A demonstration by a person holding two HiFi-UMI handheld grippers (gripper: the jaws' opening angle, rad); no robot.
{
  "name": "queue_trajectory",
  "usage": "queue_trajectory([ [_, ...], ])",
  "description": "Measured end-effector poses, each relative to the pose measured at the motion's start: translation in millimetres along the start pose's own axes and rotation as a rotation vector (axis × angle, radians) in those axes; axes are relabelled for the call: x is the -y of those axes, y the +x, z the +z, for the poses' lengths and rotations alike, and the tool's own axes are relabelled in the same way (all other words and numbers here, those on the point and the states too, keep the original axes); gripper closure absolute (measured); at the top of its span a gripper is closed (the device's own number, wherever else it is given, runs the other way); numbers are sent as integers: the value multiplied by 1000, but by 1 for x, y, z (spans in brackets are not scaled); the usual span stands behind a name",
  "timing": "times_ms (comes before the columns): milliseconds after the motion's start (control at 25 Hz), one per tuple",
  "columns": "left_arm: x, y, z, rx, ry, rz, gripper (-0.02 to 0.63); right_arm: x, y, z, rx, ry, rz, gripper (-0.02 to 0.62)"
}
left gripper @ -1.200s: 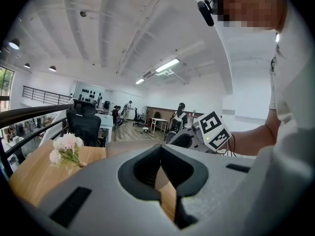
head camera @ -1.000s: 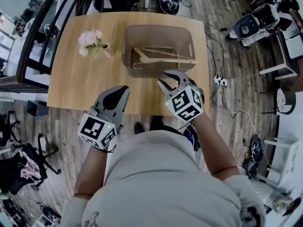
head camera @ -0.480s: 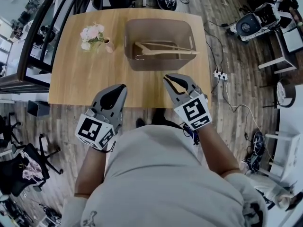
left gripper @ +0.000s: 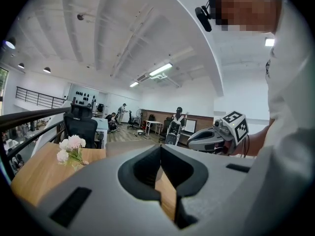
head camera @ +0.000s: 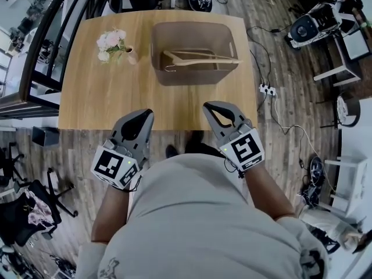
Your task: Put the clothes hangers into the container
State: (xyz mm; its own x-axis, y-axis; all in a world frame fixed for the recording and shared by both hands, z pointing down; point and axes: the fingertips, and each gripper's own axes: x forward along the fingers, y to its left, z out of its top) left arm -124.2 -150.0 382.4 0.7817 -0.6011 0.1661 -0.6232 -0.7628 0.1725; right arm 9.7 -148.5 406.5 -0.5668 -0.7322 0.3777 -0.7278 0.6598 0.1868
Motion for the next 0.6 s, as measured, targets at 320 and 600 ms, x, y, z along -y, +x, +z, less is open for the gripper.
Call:
queue_trajectory([
  [320,19,20,6,6,6,4,600,22,-22,-5,39,52,-1,589],
  [600,59,53,11,4,11,39,600,52,-56,-18,72,48,41,589],
])
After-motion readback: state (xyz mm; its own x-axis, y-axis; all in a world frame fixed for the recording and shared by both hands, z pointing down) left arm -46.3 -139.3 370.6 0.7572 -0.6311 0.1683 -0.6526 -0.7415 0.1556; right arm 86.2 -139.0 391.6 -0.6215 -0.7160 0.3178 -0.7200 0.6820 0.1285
